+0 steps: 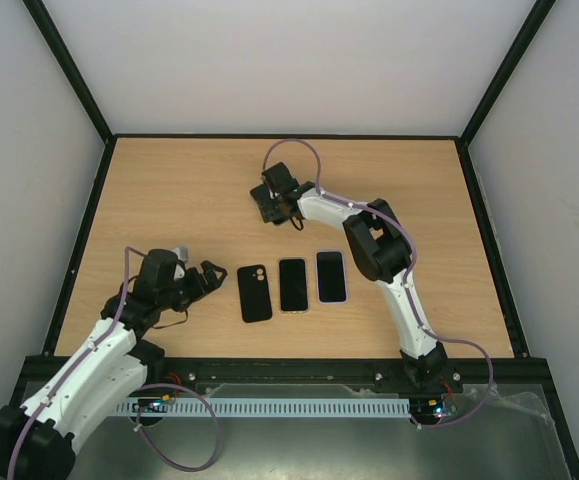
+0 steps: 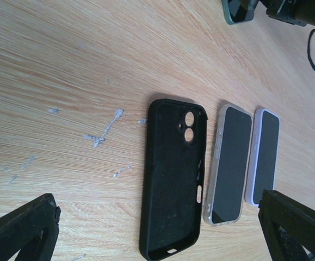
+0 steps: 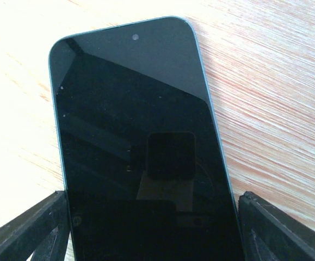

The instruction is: Put the phone into the phone case

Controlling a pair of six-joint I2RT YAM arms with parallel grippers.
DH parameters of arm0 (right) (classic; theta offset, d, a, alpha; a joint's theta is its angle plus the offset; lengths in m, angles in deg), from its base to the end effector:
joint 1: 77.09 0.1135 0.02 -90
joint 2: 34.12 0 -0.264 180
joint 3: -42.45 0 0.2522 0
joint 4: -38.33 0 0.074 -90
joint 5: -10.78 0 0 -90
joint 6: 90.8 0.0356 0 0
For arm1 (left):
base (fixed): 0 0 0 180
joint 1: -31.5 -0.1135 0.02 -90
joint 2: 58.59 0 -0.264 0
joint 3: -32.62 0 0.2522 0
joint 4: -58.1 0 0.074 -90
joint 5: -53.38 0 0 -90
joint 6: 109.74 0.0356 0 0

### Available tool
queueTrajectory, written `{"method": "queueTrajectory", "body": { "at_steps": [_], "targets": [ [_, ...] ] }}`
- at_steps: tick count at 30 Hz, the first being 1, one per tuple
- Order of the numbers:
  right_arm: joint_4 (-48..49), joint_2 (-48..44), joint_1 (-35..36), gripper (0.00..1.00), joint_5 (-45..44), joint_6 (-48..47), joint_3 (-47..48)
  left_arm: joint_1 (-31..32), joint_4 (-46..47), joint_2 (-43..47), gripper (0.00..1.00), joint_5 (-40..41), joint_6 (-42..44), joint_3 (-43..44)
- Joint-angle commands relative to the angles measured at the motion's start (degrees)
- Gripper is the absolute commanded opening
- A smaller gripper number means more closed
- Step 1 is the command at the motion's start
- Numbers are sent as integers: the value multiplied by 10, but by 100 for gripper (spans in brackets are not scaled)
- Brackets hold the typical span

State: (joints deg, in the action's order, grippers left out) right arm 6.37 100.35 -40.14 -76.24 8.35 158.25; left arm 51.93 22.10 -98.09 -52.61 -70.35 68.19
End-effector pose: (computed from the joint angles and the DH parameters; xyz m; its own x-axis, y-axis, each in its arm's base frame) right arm 0.4091 0.3101 0.1365 -0.7096 -0.3350 -0.6199 -0.5204 0.8423 0.1405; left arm 0.1380 -0.0619 0.1947 -0.7940 -0.4970 -0.3500 -0.1263 0.6980 -0.7048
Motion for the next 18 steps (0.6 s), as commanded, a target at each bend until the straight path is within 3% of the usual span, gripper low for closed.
{"method": "queueTrajectory", "body": {
  "at_steps": [1, 18],
  "targets": [
    [-49, -5, 3, 74, -23, 23, -32, -4, 7, 24, 99, -18, -5, 1],
    [21, -161, 3, 63, -15, 177, -228, -3, 42, 59, 99, -49, -38, -25]
  ]
}}
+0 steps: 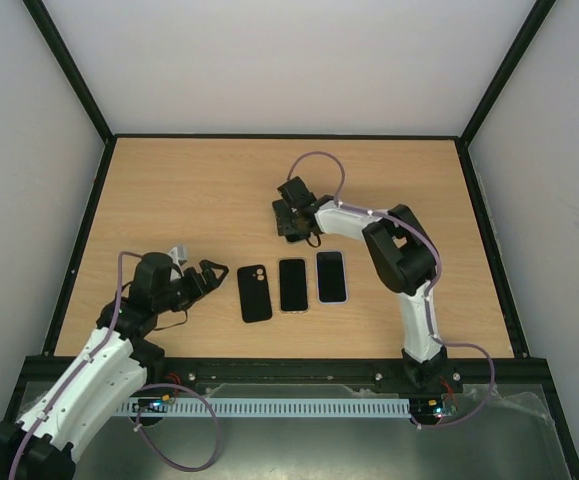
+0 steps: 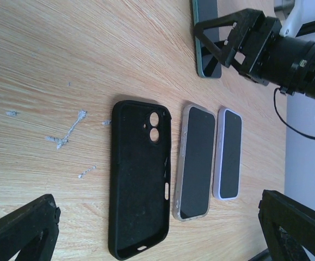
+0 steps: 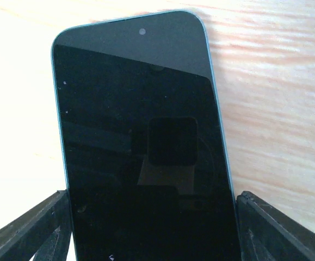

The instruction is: Put the phone into the phone case

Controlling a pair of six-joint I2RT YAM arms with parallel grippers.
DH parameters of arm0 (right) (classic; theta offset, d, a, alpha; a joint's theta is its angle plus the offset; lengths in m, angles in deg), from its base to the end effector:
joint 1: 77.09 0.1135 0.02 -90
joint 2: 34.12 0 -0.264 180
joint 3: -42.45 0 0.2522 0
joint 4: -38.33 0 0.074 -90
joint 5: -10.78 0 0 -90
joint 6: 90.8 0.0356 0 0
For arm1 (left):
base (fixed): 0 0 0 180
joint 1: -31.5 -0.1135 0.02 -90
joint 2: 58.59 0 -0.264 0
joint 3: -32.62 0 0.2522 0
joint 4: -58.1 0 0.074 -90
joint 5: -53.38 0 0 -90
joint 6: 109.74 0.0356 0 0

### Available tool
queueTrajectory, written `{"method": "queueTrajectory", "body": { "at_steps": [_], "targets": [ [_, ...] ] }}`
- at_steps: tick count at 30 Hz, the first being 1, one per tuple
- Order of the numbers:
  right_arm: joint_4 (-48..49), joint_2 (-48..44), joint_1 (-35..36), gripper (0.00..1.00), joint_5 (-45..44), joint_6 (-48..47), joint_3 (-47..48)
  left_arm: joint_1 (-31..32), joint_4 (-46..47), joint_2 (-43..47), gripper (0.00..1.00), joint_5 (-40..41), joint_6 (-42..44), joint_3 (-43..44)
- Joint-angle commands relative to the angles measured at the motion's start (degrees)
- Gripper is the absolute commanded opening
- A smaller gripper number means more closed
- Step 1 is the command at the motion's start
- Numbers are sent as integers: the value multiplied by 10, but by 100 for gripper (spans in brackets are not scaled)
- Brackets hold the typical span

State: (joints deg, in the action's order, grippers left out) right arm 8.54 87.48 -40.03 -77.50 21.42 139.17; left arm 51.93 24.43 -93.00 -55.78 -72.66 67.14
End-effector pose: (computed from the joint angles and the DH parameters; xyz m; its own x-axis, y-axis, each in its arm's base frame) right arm 0.3589 0.2723 0.1428 -0.8357 -0.1575 -0.5261 -0.3243 0.9147 0.2414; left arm 0.1309 -0.0612 0.2037 -0.7799 -0.5137 -0.3577 -0.0600 0.6301 -0.7742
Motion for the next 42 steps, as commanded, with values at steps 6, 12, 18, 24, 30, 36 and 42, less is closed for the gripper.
{"method": "queueTrajectory", "body": {
  "at_steps": [6, 12, 18, 24, 30, 36, 42],
  "targets": [
    [14, -79, 3, 60, 3, 83, -101, -4, 20, 5, 99, -18, -19, -15],
    [23, -124, 9, 58, 10, 109, -136, -3, 28, 2, 99, -16, -26, -18],
    [39, -174, 24, 57, 58, 127, -167, -3, 41, 1, 99, -15, -33, -23],
    [43, -217, 49, 56, 64, 164, -195, -4, 43, -8, 99, -13, -29, -25],
    [63, -249, 112, 56, 76, 215, -223, -4, 53, -21, 96, -22, -29, -20],
    [111, -274, 205, 53, 65, 288, -260, -4, 67, -23, 91, -36, -42, -30],
    [166, -293, 263, 53, 42, 358, -299, -3, 130, -20, 78, -96, -74, -59]
  ]
}}
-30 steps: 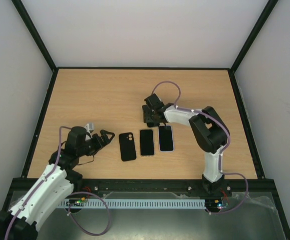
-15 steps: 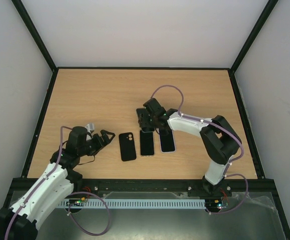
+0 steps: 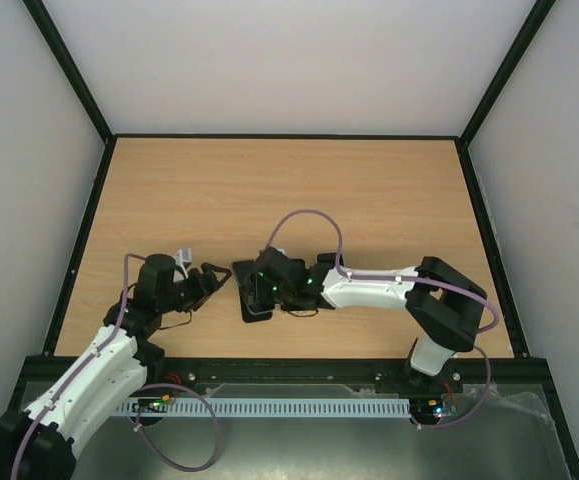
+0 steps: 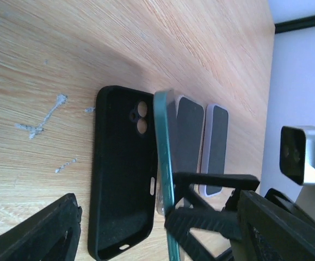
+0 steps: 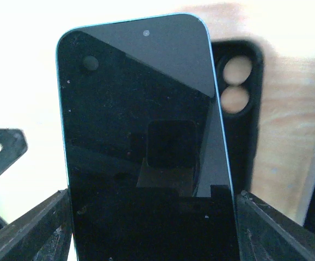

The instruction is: Put the phone into the phone case

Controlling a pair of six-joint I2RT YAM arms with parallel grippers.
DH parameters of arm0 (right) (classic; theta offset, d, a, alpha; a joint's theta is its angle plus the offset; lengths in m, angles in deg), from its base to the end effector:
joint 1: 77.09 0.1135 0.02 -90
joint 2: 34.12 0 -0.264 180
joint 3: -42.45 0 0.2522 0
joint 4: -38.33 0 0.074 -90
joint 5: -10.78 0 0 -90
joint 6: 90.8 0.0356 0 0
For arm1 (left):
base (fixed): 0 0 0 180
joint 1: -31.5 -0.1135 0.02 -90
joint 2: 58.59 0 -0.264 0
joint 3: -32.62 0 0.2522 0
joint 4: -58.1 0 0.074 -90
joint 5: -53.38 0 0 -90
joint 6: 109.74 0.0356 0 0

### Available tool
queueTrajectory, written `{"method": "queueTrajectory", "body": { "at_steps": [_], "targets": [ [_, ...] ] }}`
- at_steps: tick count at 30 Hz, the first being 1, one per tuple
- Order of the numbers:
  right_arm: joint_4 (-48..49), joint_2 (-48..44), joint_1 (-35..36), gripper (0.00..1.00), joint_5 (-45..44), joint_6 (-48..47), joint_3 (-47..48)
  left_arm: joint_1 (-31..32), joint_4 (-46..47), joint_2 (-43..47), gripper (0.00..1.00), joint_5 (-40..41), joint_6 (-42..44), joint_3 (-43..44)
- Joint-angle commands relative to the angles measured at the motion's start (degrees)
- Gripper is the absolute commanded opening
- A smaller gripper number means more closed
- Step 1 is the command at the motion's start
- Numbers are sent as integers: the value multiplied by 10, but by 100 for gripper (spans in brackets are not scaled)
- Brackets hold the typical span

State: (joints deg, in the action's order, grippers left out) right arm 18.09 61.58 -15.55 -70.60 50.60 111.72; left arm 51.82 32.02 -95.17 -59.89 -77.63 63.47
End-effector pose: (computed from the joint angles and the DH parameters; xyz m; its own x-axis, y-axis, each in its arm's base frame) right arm 0.1607 0.3076 0.1845 -0.9339 -0.1014 -0.3429 -0.3020 0.7373 0.6043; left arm 0.1354 -0.0651 0.1894 -0.7996 -0.5337 -0.2753 -0.0818 0.5510 -0.8305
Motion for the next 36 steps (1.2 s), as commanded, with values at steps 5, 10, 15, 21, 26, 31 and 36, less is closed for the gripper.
{"method": "queueTrajectory", "body": {
  "at_steps": [5, 10, 15, 21, 26, 31, 36],
  "targets": [
    [118, -50, 29, 51, -34, 100, -63, -2, 120, 2, 61, -86, -65, -52],
    [178, -66, 36, 51, -18, 115, -96, 0, 143, -1, 54, -88, -80, -57],
    [228, -72, 41, 50, 11, 121, -113, 8, 187, -31, 52, -111, -100, -62],
    [245, -80, 47, 49, 7, 128, -121, 24, 192, -40, 46, -90, -105, -62],
    [255, -81, 51, 49, 3, 133, -131, 40, 211, -59, 36, -83, -113, -64],
    [260, -77, 52, 49, 1, 134, -134, 50, 219, -71, 19, -75, -115, -64],
    [254, -80, 52, 51, -3, 121, -142, 50, 207, -72, 6, -66, -104, -60]
  ]
}}
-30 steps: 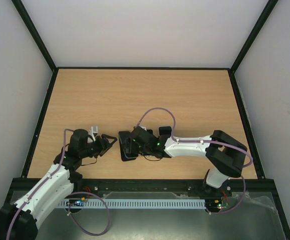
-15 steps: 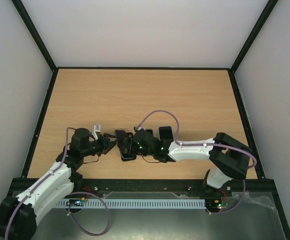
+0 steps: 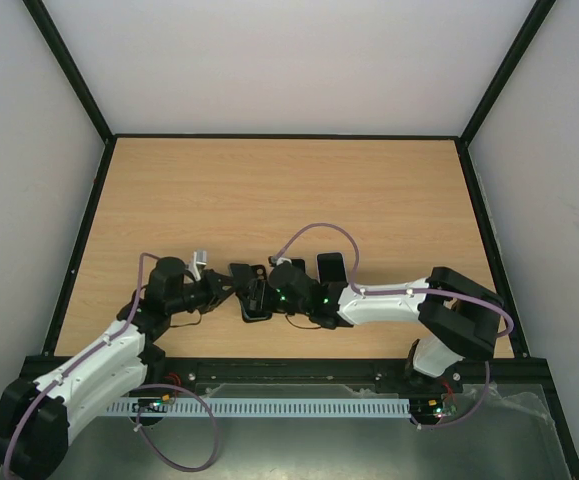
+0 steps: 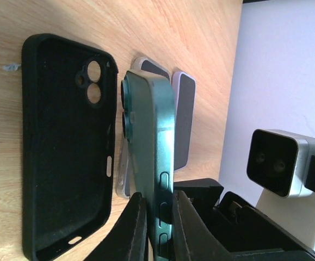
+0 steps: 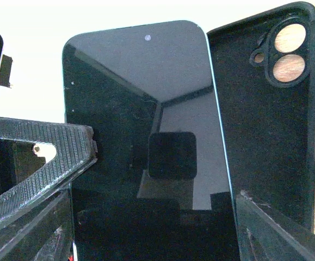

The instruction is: Put the phone into the phone case

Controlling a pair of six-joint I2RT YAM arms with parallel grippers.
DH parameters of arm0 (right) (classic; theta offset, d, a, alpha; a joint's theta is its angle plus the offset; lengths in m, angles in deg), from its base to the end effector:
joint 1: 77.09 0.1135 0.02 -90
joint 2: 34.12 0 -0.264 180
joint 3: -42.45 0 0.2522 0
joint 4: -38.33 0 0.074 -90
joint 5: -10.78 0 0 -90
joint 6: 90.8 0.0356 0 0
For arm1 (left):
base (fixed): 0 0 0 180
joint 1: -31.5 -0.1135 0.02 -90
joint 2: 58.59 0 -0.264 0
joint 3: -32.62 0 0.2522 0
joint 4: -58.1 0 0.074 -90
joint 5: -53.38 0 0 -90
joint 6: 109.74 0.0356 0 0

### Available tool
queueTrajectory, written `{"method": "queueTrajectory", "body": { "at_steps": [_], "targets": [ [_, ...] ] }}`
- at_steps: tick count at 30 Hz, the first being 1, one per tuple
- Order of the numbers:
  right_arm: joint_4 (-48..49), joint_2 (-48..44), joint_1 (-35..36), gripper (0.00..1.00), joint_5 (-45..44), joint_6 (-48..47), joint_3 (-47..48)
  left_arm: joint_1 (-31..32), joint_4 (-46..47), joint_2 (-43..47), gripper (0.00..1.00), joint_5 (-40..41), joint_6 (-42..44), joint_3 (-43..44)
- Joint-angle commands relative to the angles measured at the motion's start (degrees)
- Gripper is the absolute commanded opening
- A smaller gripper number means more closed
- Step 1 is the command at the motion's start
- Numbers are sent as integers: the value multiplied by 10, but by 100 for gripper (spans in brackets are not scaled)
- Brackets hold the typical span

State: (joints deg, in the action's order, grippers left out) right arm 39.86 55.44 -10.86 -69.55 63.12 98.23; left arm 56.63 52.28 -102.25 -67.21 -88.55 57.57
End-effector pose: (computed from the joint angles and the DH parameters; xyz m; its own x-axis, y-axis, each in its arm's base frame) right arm 0.1235 0.2951 0.1791 -0.9563 0.0254 -0.2913 -0.2286 0.5562 0.7990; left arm 0.1400 -0.0857 0.1714 -0.8675 -0.4796 -0.1318 -0.0668 0.3750 -0.9246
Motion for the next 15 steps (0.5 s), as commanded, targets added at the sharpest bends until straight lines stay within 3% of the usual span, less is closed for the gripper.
{"method": "queueTrajectory", "body": {
  "at_steps": [1, 9, 15],
  "targets": [
    [36, -22, 5, 53, -14, -8, -10, 2, 1, -1, 5, 8, 9, 0],
    [0, -59, 5, 81, -41, -53, -22, 2, -41, -16, 2, 12, 57, 24],
    [-32, -84, 2, 83, -69, -73, -30, -1, -83, -34, 2, 18, 106, 46]
  ]
}}
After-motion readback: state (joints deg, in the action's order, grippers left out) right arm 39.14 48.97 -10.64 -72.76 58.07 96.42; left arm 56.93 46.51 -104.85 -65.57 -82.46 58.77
